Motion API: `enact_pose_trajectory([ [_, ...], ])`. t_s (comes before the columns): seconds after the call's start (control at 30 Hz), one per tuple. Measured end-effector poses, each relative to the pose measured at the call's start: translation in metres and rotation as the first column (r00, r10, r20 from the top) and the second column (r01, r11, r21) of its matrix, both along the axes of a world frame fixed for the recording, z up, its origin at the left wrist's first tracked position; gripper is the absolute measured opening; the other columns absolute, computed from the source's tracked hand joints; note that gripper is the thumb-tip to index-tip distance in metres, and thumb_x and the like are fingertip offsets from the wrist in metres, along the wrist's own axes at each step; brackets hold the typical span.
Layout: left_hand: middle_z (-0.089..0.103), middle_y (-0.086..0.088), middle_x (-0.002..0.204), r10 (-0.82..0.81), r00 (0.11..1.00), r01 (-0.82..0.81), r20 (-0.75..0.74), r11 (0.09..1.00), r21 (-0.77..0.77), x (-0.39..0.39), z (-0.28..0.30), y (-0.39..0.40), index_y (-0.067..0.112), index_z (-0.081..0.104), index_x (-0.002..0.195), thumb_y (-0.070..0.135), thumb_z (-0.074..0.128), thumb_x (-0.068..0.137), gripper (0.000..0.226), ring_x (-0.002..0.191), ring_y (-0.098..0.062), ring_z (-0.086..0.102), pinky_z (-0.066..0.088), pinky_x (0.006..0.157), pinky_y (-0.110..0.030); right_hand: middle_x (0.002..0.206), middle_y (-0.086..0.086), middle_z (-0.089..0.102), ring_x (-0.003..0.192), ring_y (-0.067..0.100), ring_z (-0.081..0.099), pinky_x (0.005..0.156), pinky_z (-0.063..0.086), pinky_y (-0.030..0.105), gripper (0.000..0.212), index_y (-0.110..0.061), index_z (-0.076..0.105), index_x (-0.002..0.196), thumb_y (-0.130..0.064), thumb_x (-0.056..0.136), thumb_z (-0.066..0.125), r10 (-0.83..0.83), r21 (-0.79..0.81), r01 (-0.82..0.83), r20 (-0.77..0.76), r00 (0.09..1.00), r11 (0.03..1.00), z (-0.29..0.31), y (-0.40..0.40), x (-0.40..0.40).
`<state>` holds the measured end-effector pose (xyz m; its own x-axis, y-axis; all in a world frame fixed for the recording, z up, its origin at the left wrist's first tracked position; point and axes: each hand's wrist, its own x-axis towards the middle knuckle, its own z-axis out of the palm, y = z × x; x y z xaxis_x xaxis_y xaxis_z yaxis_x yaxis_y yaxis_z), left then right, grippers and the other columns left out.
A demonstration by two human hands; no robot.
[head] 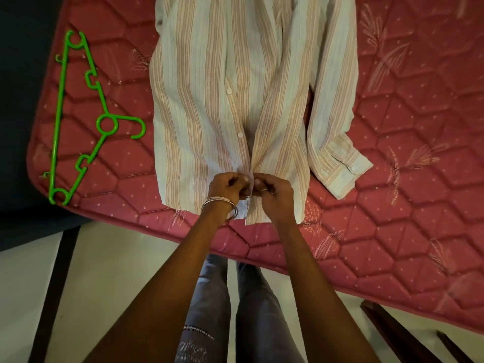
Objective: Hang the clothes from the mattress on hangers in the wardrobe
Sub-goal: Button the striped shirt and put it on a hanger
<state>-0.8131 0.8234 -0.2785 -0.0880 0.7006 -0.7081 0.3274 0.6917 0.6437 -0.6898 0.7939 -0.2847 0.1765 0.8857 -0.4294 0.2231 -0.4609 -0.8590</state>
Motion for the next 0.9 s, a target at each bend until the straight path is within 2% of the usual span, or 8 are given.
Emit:
enact_pose_trajectory([
  [0.1, 0.07, -0.016, 0.08, 0.073, 0.997, -0.073, 0.015, 0.997, -0.017, 0.003, 0.003, -0.001, -0.002, 0.07, 0.095, 0.011, 0.063, 0.089, 0.015, 0.065, -0.023, 0.068, 0.06, 0.068, -0.033, 0.088, 0.015, 0.072, 0.078, 0.026, 0.071, 0.074, 0.06, 0.039, 0.028, 0.005, 0.07, 0.104, 0.017, 0.081, 0.058, -0.057, -0.071, 0.054, -0.04, 0.998, 0.996, 0.002, 0.005, 0.003],
  [0.23, 0.068, -0.011, 0.07, 0.161, 0.986, -0.156, 0.052, 0.984, -0.087, 0.003, 0.006, 0.001, -0.003, 0.07, 0.091, 0.009, 0.063, 0.089, 0.015, 0.054, -0.013, 0.067, 0.058, 0.058, -0.022, 0.085, 0.016, 0.073, 0.078, 0.025, 0.072, 0.073, 0.059, 0.035, 0.017, 0.003, 0.073, 0.096, 0.005, 0.078, 0.071, -0.041, -0.031, 0.04, -0.034, 0.999, 0.999, 0.005, 0.007, 0.002],
  [0.33, 0.064, -0.01, 0.065, 0.206, 0.975, -0.193, 0.082, 0.971, -0.144, -0.001, 0.007, 0.004, -0.001, 0.068, 0.087, 0.003, 0.059, 0.09, 0.01, 0.046, -0.006, 0.062, 0.056, 0.054, -0.018, 0.083, 0.016, 0.072, 0.074, 0.023, 0.071, 0.068, 0.058, 0.023, 0.016, 0.004, 0.073, 0.094, 0.005, 0.078, 0.072, -0.011, -0.01, 0.011, -0.02, 1.0, 1.0, 0.007, 0.007, -0.002],
  [0.4, 0.064, -0.009, 0.065, 0.187, 0.978, -0.174, 0.087, 0.974, -0.143, -0.003, 0.006, 0.004, -0.002, 0.068, 0.089, 0.001, 0.058, 0.09, 0.011, 0.046, -0.006, 0.062, 0.056, 0.056, -0.019, 0.082, 0.015, 0.072, 0.072, 0.022, 0.07, 0.067, 0.058, 0.021, 0.016, 0.004, 0.072, 0.093, 0.004, 0.078, 0.073, 0.003, -0.006, -0.003, -0.014, 1.0, 1.0, 0.008, 0.007, -0.003],
  [0.5, 0.064, -0.008, 0.065, 0.095, 0.993, -0.089, 0.072, 0.992, -0.086, -0.005, 0.006, 0.008, -0.005, 0.069, 0.092, 0.006, 0.059, 0.091, 0.015, 0.051, -0.009, 0.063, 0.058, 0.062, -0.024, 0.08, 0.014, 0.071, 0.074, 0.025, 0.07, 0.069, 0.059, 0.028, 0.014, 0.002, 0.071, 0.09, 0.003, 0.077, 0.074, -0.052, -0.092, 0.045, -0.077, 0.996, 0.995, 0.005, 0.009, 0.001],
  [0.67, 0.071, -0.013, 0.075, 0.005, 0.999, -0.003, 0.04, 0.999, -0.05, -0.007, 0.003, 0.014, 0.003, 0.073, 0.087, 0.024, 0.072, 0.081, 0.021, 0.068, -0.026, 0.069, 0.058, 0.069, -0.032, 0.082, 0.011, 0.073, 0.077, 0.021, 0.072, 0.074, 0.059, 0.031, 0.018, -0.001, 0.072, 0.094, 0.005, 0.077, 0.073, -0.045, -0.074, 0.04, -0.065, 0.997, 0.996, 0.0, 0.009, -0.006],
  [0.83, 0.07, -0.019, 0.082, 0.105, 0.994, -0.102, 0.018, 0.988, -0.118, -0.006, 0.004, 0.017, -0.001, 0.071, 0.092, 0.01, 0.068, 0.085, 0.014, 0.068, -0.03, 0.068, 0.059, 0.074, -0.041, 0.079, 0.011, 0.072, 0.074, 0.02, 0.07, 0.074, 0.057, 0.025, 0.014, -0.003, 0.072, 0.091, 0.004, 0.079, 0.072, -0.144, -0.117, 0.127, -0.15, 0.978, 0.985, 0.002, 0.004, -0.01],
  [0.9, 0.071, -0.018, 0.081, 0.116, 0.993, -0.114, 0.006, 0.985, -0.131, -0.006, 0.003, 0.017, 0.004, 0.073, 0.086, 0.011, 0.07, 0.083, 0.008, 0.073, -0.033, 0.07, 0.059, 0.074, -0.043, 0.079, 0.011, 0.071, 0.075, 0.024, 0.07, 0.076, 0.057, 0.029, 0.013, -0.005, 0.072, 0.088, 0.005, 0.08, 0.07, -0.164, -0.142, 0.139, -0.18, 0.97, 0.98, 0.002, 0.004, -0.009],
])
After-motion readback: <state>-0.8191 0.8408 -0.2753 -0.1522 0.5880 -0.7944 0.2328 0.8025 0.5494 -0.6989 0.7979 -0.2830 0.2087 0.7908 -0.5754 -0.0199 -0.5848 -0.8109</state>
